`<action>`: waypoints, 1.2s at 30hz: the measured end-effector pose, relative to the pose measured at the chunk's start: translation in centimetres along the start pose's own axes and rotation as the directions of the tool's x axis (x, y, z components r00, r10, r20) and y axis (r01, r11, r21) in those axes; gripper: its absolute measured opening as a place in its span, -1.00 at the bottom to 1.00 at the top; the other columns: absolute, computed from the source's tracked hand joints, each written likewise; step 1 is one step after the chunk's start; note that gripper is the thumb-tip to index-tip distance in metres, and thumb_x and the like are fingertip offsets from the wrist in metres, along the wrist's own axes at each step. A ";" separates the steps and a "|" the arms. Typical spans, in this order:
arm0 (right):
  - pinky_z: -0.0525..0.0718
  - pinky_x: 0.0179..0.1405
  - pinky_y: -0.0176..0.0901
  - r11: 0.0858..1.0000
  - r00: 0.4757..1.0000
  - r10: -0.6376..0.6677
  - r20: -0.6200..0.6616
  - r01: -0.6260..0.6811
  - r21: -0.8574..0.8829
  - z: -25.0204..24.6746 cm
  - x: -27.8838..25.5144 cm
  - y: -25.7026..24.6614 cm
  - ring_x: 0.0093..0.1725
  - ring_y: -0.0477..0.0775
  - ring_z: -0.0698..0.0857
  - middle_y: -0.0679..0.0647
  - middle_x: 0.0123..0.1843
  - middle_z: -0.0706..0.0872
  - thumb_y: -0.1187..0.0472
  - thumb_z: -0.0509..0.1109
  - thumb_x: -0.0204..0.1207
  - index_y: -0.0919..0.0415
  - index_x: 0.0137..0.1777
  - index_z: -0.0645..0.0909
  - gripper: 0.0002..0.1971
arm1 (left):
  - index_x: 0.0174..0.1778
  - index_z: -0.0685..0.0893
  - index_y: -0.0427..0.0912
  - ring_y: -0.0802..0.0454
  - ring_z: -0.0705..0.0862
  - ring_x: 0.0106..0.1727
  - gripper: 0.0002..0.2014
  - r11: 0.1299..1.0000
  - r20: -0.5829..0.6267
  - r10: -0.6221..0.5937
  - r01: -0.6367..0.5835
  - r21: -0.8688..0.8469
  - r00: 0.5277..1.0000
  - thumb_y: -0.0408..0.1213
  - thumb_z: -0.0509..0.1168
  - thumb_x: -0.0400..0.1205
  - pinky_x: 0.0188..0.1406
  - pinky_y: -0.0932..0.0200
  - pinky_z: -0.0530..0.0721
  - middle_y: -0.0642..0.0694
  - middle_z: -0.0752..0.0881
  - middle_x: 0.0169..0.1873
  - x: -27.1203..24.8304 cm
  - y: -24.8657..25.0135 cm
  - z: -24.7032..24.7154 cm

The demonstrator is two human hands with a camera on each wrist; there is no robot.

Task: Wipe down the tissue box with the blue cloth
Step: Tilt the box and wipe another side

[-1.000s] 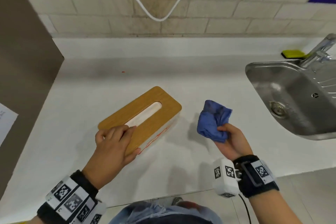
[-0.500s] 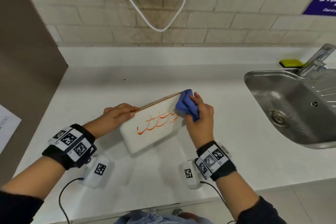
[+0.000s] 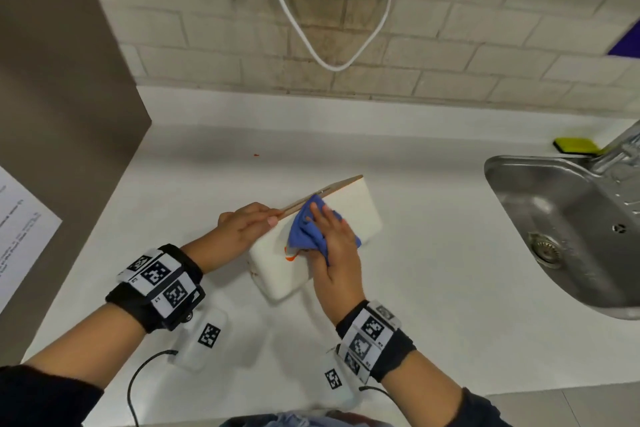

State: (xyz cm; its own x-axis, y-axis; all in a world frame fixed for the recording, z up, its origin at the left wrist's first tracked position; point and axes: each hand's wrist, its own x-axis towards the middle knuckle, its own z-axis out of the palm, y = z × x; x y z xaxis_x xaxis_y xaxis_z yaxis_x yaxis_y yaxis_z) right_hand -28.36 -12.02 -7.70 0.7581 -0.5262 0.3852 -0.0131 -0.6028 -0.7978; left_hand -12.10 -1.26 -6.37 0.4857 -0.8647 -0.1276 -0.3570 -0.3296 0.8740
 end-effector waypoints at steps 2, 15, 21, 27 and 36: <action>-0.01 0.59 -0.22 0.998 0.991 -0.068 0.115 0.069 -0.005 0.6 -0.3 -0.8 0.52 -0.23 0.21 -0.07 0.49 0.34 0.19 0.08 0.49 0.16 0.44 0.41 -0.52 | 0.04 0.62 0.36 0.01 0.50 0.31 -0.62 1.000 -0.011 -0.017 0.017 -0.020 1.000 0.29 0.00 0.45 0.52 -0.12 0.23 0.07 0.67 0.10 0.0 0.2 -0.1; 0.69 -0.17 -0.03 0.915 0.918 0.280 0.282 -0.344 0.212 -9.4 -0.9 1.9 -0.24 0.07 0.72 0.15 -0.27 0.79 0.15 0.17 0.27 0.29 -0.18 0.67 -0.69 | 0.02 0.38 0.59 0.31 0.38 0.15 -0.54 0.977 0.054 -0.001 -0.010 0.211 0.999 0.53 -0.12 0.25 0.27 0.19 0.06 0.11 0.58 0.15 -0.3 2.0 -0.5; 0.59 -0.37 -0.27 0.708 0.815 0.557 -0.159 -0.367 0.603 -13.5 3.6 1.5 -0.33 -0.11 0.66 -0.02 -0.32 0.67 0.27 0.12 0.61 0.06 -0.21 0.54 -0.77 | 0.21 0.40 0.37 0.58 0.27 0.05 -0.31 0.974 0.056 0.040 -0.052 0.221 0.998 0.55 -0.15 0.22 0.15 0.58 0.02 0.12 0.54 0.15 -0.6 2.2 0.2; 0.55 0.29 0.05 0.866 0.915 0.401 -0.048 -0.362 0.346 -6.6 3.0 2.5 0.23 -0.06 0.56 0.12 0.31 0.60 -0.07 0.14 0.51 -0.19 0.31 0.47 -0.63 | 0.14 0.39 0.49 0.44 0.38 0.16 -0.42 0.971 0.015 0.047 -0.049 0.233 0.999 0.55 -0.19 0.29 0.18 0.63 -0.05 0.16 0.57 0.12 -0.6 1.8 0.4; 0.00 0.55 -0.41 0.989 0.961 0.009 0.275 -0.049 0.137 0.1 -1.1 -1.3 0.49 -0.46 0.14 -0.30 0.45 0.36 0.10 0.02 0.45 -0.10 0.41 0.40 -0.50 | 0.17 0.45 0.32 0.13 0.41 0.23 -0.21 0.982 -0.010 -0.001 0.002 0.187 1.000 0.61 -0.28 0.19 0.09 0.31 0.09 0.04 0.59 0.14 0.1 1.5 -0.4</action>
State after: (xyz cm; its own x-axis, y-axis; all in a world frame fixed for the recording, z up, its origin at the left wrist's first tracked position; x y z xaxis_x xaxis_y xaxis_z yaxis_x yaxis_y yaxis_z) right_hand -29.09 -10.63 -7.14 0.9079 -0.3466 0.2356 0.0398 -0.4885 -0.8717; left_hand -12.25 -1.67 -4.92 0.4939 -0.8607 -0.1235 -0.4985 -0.3967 0.7708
